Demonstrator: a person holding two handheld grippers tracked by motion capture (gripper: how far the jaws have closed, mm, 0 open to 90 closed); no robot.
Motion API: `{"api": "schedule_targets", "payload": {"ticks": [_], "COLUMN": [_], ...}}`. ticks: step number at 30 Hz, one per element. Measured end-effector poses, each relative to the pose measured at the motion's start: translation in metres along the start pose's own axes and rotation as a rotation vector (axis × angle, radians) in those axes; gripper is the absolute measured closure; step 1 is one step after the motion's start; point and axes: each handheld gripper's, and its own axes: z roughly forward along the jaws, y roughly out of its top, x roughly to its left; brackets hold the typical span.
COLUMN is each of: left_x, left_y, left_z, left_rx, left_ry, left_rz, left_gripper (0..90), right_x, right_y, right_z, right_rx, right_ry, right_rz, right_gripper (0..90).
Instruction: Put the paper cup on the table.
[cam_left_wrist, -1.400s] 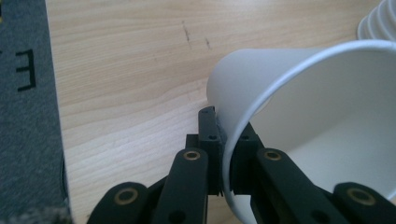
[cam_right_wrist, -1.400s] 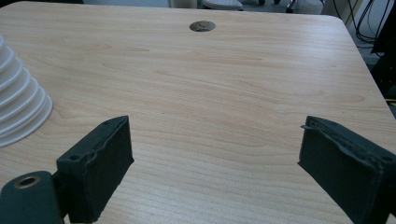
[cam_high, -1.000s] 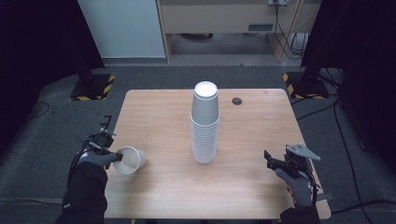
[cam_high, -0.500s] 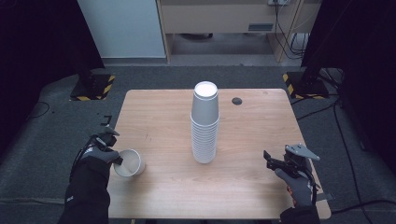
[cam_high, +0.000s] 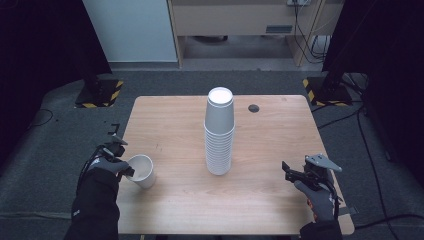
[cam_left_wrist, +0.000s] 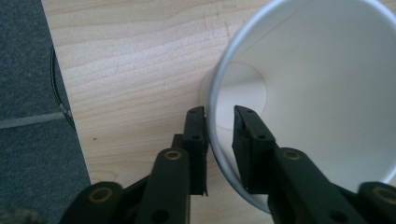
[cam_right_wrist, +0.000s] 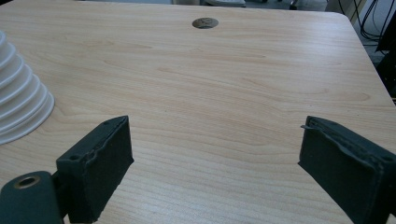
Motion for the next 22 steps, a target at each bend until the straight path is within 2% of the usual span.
{"api": "schedule_targets", "payload": {"ticks": [2,3,8,10,12,16,19,21,22], "left_x": [-0.001,-0.001,-0.001,-0.002,-0.004,-0.006,-0.006,-0.006,-0.006], "left_y": [-0.001,-0.002,-0.009,-0.013,-0.018,-0.031,-0.041,-0.047,-0.047], "left_z": [-0.001,-0.002,-0.007,-0.008,-0.008,-0.005,-0.003,-0.002,-0.002], "left_rx": [-0.034,-0.054,-0.204,-0.294,-0.411,-0.587,-0.7,-0.781,-0.781], "left_ry": [0.003,0.005,0.024,0.023,0.01,0.0,0.016,0.003,0.003], "left_rz": [0.005,0.01,0.04,0.057,0.074,0.065,0.057,0.04,0.04], "left_gripper": [66.8,61.2,48.0,41.2,40.5,35.8,34.0,33.9,33.6], "right_x": [0.0,0.0,0.0,0.0,0.0,-0.002,-0.002,-0.001,-0.001], "right_y": [0.0,0.0,0.0,0.0,0.0,0.0,0.0,0.0,0.0], "right_z": [0.0,0.0,0.0,0.0,0.0,0.0,0.0,0.0,0.0], "right_rx": [0.0,-0.001,-0.002,-0.002,-0.003,-0.004,-0.003,-0.002,-0.002], "right_ry": [0.001,0.001,-0.001,-0.001,-0.002,-0.004,-0.004,-0.004,-0.004], "right_rz": [0.0,0.001,0.003,0.003,0.005,0.009,0.009,0.01,0.01], "right_gripper": [9.7,9.6,9.6,9.6,9.6,9.6,9.6,9.6,9.6]}}
